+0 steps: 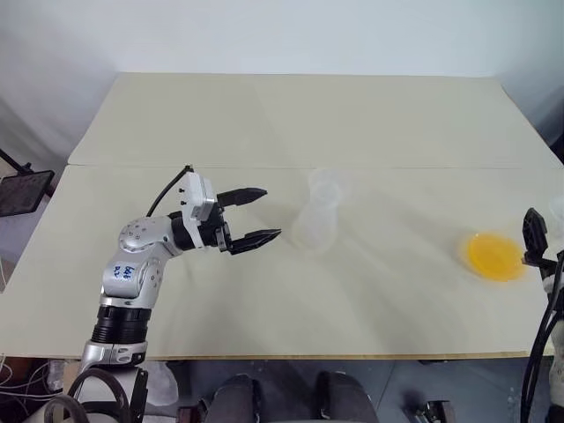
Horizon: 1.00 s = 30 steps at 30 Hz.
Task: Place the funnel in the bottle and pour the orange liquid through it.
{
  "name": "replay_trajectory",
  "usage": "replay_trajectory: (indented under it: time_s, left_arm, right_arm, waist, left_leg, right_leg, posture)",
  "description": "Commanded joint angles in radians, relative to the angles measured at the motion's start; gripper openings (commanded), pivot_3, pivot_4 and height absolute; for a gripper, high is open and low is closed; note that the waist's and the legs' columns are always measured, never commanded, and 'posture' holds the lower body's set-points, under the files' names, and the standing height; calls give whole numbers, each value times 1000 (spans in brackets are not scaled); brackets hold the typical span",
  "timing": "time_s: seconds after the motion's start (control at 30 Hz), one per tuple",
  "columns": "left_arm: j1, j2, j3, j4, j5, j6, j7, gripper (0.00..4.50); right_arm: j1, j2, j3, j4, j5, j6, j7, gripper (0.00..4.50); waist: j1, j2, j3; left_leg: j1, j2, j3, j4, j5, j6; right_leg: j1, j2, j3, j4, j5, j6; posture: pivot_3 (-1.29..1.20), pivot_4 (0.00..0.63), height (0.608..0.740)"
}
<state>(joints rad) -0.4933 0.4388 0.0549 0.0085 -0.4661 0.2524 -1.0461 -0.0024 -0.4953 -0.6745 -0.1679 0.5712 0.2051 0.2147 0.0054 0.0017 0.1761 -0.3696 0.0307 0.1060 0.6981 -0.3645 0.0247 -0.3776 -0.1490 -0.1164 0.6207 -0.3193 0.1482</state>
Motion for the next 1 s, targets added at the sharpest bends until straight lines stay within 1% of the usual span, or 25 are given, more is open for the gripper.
replay_trajectory:
  time_s: [0.03,0.1,0.13,0.17,0.2,0.3,0.33,0.53,0.6,0.67,0.77,0.83,1.0]
  left_arm:
    - [10,-3,3,-48,-15,-16,12,4459]
    - [12,-5,4,-51,-15,-19,19,4459]
    - [13,-5,4,-52,-15,-21,21,4500]
    - [14,-5,4,-54,-14,-22,24,4500]
    - [15,-5,5,-57,-15,-22,27,4500]
    - [15,-4,8,-62,-16,-24,35,4500]
    - [16,-4,9,-64,-17,-25,37,4500]
    - [11,-5,11,-59,-18,-34,45,4500]
    - [8,-8,12,-57,-19,-36,48,4500]
    - [5,-11,14,-54,-19,-38,53,4500]
    - [4,-17,13,-47,-16,-44,60,4500]
    - [7,-21,12,-41,-6,-54,67,4500]
    - [19,-34,9,-41,3,-69,90,4500]
  right_arm:
    - [-41,-22,-14,31,-2,-21,13,4500]
    - [-64,-19,-13,52,0,-27,19,4500]
    - [-72,-18,-12,60,0,-27,21,4112]
    - [-78,-18,-9,68,-3,-26,22,3924]
    - [-84,-20,-5,76,-6,-24,26,3618]
    - [-97,-24,7,82,-5,-15,43,2572]
    - [-99,-27,10,81,-7,-15,49,2469]
    - [-119,-38,19,62,-19,-25,68,2473]
    - [-140,-45,54,13,-26,-49,99,2473]
    - [-170,-57,116,-40,-56,-79,136,2473]
    - [-233,-70,232,-91,-162,-129,146,2473]
    - [-290,-78,333,-110,-264,-168,148,2473]
    - [-413,-93,523,-94,-457,-235,178,2473]
  waist:
    - [0,0,0]
    - [-1,0,0]
    - [-1,0,0]
    - [-1,0,0]
    - [-1,0,0]
    - [-3,0,0]
    - [-4,0,0]
    - [-6,0,0]
    - [-6,0,0]
    - [-6,1,0]
    - [-11,2,1]
    - [-10,2,1]
    - [-3,2,1]
  left_leg:
    - [0,0,0,0,0,0]
    - [0,0,0,0,0,0]
    - [0,0,0,0,0,0]
    - [0,0,0,0,0,0]
    - [0,0,0,0,0,0]
    - [0,0,0,0,0,0]
    - [0,0,0,0,0,0]
    - [0,0,0,0,0,0]
    - [0,0,0,0,0,0]
    - [0,0,0,0,0,0]
    - [0,0,1,0,0,0]
    - [0,1,1,-1,0,-1]
    - [-2,0,0,0,0,-1]
  right_leg:
    - [0,0,0,0,0,0]
    - [0,0,0,0,0,0]
    - [0,0,0,0,0,0]
    - [0,0,0,0,0,0]
    - [0,0,0,0,0,0]
    - [0,0,0,0,0,0]
    - [0,0,0,0,0,0]
    - [0,0,0,0,0,0]
    - [0,0,0,0,0,0]
    - [0,0,0,0,0,0]
    - [-1,0,0,0,0,0]
    - [-2,0,0,0,0,0]
    - [-2,0,-1,0,0,0]
  posture:
    - [0,150,740]
    - [0,150,740]
    - [0,150,740]
    - [0,150,740]
    - [0,150,740]
    - [0,150,740]
    - [0,150,740]
    - [0,150,740]
    - [0,150,740]
    - [0,150,740]
    - [0,150,740]
    - [0,150,740]
    - [0,150,740]
